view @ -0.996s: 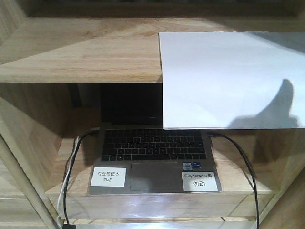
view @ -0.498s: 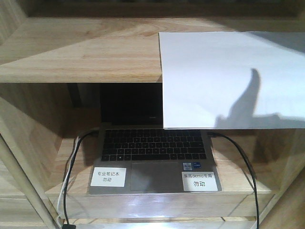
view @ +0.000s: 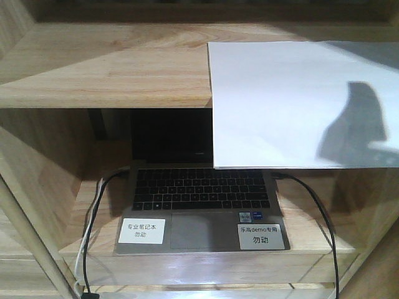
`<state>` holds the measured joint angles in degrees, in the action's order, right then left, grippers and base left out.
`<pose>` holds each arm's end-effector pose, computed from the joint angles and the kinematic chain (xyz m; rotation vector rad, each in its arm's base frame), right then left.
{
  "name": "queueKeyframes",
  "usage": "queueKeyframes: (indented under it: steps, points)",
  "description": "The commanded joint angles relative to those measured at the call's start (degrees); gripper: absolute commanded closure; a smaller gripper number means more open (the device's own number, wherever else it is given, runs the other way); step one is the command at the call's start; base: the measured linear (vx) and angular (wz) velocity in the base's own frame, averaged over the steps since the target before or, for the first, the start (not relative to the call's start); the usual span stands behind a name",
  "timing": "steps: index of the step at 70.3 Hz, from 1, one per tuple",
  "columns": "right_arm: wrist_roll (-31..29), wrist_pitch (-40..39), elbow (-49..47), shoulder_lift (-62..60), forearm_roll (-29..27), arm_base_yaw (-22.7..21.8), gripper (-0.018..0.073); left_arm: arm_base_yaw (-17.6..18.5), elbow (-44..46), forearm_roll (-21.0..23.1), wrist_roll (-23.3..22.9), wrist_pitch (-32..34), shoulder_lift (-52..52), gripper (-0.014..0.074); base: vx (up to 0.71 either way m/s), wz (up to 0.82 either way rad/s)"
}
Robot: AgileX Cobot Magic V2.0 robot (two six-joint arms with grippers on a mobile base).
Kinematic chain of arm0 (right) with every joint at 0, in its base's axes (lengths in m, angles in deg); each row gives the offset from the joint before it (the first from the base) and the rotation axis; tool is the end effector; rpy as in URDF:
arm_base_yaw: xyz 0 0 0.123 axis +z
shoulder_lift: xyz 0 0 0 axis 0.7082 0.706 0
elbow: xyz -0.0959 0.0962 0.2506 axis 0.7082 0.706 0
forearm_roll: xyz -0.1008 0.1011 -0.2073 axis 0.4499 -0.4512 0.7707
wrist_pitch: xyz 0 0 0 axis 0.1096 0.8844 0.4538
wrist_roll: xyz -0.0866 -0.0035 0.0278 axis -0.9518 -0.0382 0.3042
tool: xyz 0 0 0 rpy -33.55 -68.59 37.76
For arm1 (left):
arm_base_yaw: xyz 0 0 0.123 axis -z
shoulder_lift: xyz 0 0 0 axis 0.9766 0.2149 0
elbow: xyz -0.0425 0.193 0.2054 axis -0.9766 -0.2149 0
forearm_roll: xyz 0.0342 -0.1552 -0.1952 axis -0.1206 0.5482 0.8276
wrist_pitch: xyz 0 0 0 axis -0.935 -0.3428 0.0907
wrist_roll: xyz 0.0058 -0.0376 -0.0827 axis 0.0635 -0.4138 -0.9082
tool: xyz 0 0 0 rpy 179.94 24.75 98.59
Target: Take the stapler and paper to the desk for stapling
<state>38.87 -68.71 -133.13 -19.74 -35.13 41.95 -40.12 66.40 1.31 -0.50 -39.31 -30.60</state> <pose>0.0977 -0.0085 0.4517 0.8649 1.1262 0.9442 -0.0163 -0.0034 0.3693 0.7239 1.5660 -0.5379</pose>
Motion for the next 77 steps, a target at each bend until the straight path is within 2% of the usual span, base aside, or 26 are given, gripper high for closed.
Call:
queueKeyframes:
  steps: [1, 10, 16, 28, 43, 51, 55, 68, 77]
  points:
    - [2.30, -15.17, 3.75, -1.20, 0.85, -0.17, -0.0076, 0.20, 1.41, 0.96, -0.02, 6.38, 0.77, 0.0603, 0.00, 0.00]
    - [3.30, -25.79, 11.43, -3.83, 0.85, -0.17, -0.0049, 0.20, 1.41, 0.96, -0.02, 6.38, 0.77, 0.0603, 0.00, 0.00]
    - [3.30, -28.70, 15.89, -6.67, 0.80, -0.17, -0.0032, 0.20, 1.41, 0.96, -0.02, 6.38, 0.77, 0.0603, 0.00, 0.00]
    - [4.87, -29.07, 22.94, -13.31, 0.80, -0.17, -0.0028, 0.20, 1.41, 0.96, -0.02, 6.38, 0.77, 0.0603, 0.00, 0.00]
    - [13.51, -29.15, 32.73, -21.69, 0.80, -0.17, -0.0028, 0.20, 1.41, 0.96, -0.02, 6.38, 0.77, 0.0603, 0.00, 0.00]
    - [16.26, -29.85, 36.82, -25.69, 0.80, 0.46, -0.0028, 0.20, 1.41, 0.96, -0.02, 6.38, 0.77, 0.0603, 0.00, 0.00]
    - [16.46, -30.17, 38.42, -27.05, 0.80, 2.29, -0.0028, 0.20, 1.41, 0.96, -0.02, 6.38, 0.77, 0.0603, 0.00, 0.00]
    - [16.06, -29.90, 43.77, -27.66, 0.80, 15.91, -0.0028, 0.20, 1.41, 0.96, -0.02, 6.38, 0.77, 0.0603, 0.00, 0.00]
    - [15.33, -29.08, 47.68, -27.62, 0.05, 22.49, -0.0028, 0.20, 1.41, 0.96, -0.02, 6.38, 0.77, 0.0603, 0.00, 0.00]
